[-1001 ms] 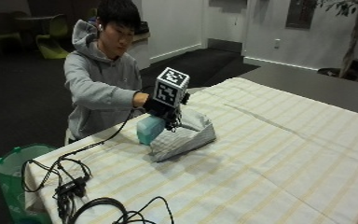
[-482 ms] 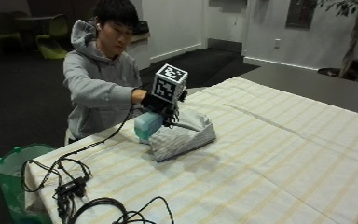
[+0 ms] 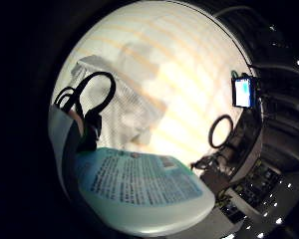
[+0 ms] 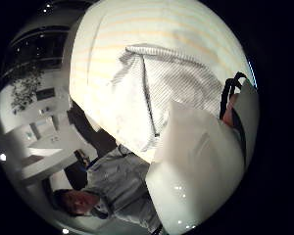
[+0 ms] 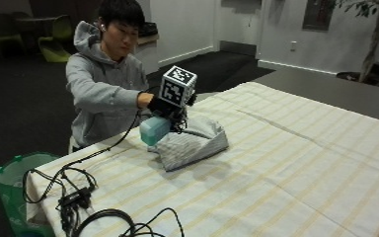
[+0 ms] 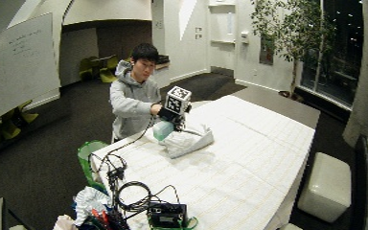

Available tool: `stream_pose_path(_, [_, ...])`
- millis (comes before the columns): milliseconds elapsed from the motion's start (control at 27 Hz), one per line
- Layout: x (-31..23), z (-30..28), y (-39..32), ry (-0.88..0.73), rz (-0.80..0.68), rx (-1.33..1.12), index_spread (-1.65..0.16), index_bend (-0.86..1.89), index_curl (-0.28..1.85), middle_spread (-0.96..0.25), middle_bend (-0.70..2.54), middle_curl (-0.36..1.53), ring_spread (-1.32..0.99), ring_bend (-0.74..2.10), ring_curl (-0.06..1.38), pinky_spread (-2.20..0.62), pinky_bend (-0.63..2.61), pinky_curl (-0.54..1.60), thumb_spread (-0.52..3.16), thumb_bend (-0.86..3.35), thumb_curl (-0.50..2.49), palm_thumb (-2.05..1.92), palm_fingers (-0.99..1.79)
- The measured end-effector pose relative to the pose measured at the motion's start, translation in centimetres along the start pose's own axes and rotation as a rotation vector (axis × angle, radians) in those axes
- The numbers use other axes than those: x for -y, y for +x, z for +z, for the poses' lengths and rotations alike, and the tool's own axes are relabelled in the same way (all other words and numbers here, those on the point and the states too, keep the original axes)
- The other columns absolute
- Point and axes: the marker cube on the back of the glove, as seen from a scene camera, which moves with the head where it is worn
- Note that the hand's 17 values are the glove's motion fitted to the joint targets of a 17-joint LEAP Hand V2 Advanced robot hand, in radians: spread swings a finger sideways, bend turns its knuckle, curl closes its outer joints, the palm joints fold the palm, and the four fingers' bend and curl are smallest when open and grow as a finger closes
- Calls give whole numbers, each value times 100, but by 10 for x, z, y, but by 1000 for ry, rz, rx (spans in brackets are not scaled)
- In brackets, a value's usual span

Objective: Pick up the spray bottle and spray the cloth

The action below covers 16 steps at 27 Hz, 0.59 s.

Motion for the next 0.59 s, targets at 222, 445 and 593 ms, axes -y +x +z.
stream_pose_path(222, [1,10,-2,-16,-18,14,-17,56,57,-5,67,53,-17,59,47,-26,35,43,7,-3,72,95,138])
stream_pose_path(445, [-6,-3,-24,34,-135,238,-17,56,57,-5,68,53,-17,59,47,-26,35,43,7,-3,72,95,138])
stream_pose_path(593, [-14,-27,-56,98,-272,472,-16,56,57,-5,68,53,-17,59,47,-26,35,43,7,-3,73,95,138])
